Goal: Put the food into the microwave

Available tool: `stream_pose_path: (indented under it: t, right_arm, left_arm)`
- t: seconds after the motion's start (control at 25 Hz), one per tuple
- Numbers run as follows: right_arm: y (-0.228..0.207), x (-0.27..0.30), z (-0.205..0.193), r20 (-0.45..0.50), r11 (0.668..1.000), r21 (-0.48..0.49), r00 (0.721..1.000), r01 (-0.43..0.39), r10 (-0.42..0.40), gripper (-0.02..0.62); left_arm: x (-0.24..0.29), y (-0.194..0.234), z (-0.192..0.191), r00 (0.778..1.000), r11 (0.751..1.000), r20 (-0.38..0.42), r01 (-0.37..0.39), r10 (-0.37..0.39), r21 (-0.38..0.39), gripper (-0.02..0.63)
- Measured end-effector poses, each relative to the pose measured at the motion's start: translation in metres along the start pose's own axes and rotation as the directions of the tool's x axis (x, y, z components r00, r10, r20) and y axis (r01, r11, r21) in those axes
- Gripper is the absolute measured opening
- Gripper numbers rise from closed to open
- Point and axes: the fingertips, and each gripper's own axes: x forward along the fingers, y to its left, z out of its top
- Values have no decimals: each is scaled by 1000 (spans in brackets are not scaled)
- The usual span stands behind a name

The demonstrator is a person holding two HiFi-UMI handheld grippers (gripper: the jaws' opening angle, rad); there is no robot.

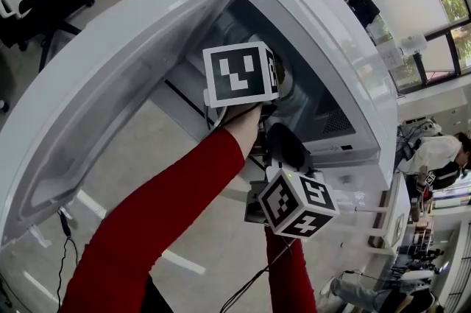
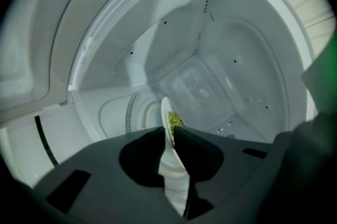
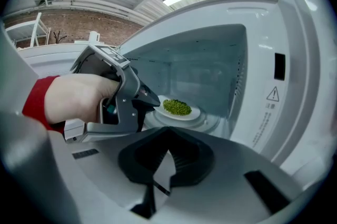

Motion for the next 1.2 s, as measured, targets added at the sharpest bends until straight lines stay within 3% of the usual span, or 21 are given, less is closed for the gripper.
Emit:
stream_pose_path:
  t: [0.16,0.4,0.84,1.2]
  right_arm:
    - [5,2,0,-1,1000,-5,1000,-5,5,14]
    - [3,0,0,1,1000,-6,1000,-2,2,14]
    - [-7,-3,-1,-5,1000,-2,1000,2,-2,14]
    - [-5,1,-2,-6,1000,-2,1000,2,-2,14]
  left_arm:
    - [-2,6,5,999,995,6,-48,48,83,66]
    - [4,-4,-8,999,986,-43,-21,29,166,75]
    - [6,-5,-7,996,938,-18,-75,87,337,95]
    - [7,1,-5,996,917,-20,-73,88,392,112]
